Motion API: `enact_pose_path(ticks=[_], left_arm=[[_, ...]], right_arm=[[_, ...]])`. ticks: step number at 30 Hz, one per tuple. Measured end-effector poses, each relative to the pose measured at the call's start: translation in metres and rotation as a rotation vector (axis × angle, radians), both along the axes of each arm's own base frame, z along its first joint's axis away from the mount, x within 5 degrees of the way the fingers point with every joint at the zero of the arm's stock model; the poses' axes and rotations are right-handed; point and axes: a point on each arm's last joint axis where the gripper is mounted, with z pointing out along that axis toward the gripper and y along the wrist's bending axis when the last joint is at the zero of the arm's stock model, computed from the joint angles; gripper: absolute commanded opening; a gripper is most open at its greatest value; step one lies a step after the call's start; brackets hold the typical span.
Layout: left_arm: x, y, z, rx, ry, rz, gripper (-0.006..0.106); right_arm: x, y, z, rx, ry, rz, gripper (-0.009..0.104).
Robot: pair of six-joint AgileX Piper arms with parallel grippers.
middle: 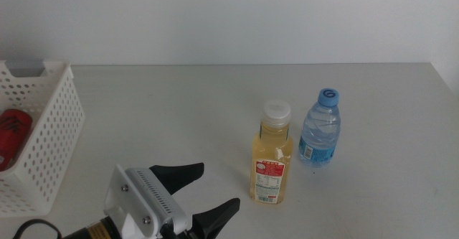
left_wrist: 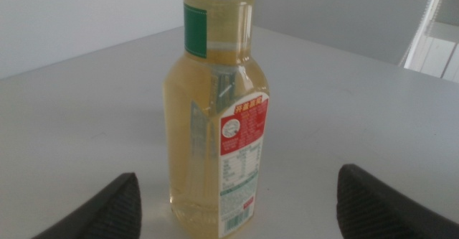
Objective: Use arms to grab the bottles and put them into the dustbin to the left of the table.
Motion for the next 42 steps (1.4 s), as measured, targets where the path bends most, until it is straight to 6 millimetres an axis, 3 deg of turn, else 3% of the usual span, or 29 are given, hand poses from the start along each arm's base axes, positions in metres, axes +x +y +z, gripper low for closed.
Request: enact_pose_path(ticks=[9, 22, 36, 42], left_arm=[[0.042, -0.001, 0.001, 0.024, -0.002, -0.153, 0.093], [0.102, -0.026, -0.015, 0.056, 0.037, -0.273, 0.093], [0.138, -0.051, -0.027, 0.054, 0.051, -0.383, 0.093], [0.144, -0.064, -0.033, 0.051, 0.062, -0.413, 0.093]], right_arm=[[0.0, 0.0, 0.0, 0.0, 0.0, 0.0, 0.064], [0.0, 0.0, 0.0, 0.0, 0.0, 0.0, 0.064], [0.0, 0.0, 0.0, 0.0, 0.0, 0.0, 0.064], [0.0, 0.0, 0.0, 0.0, 0.0, 0.0, 0.064]])
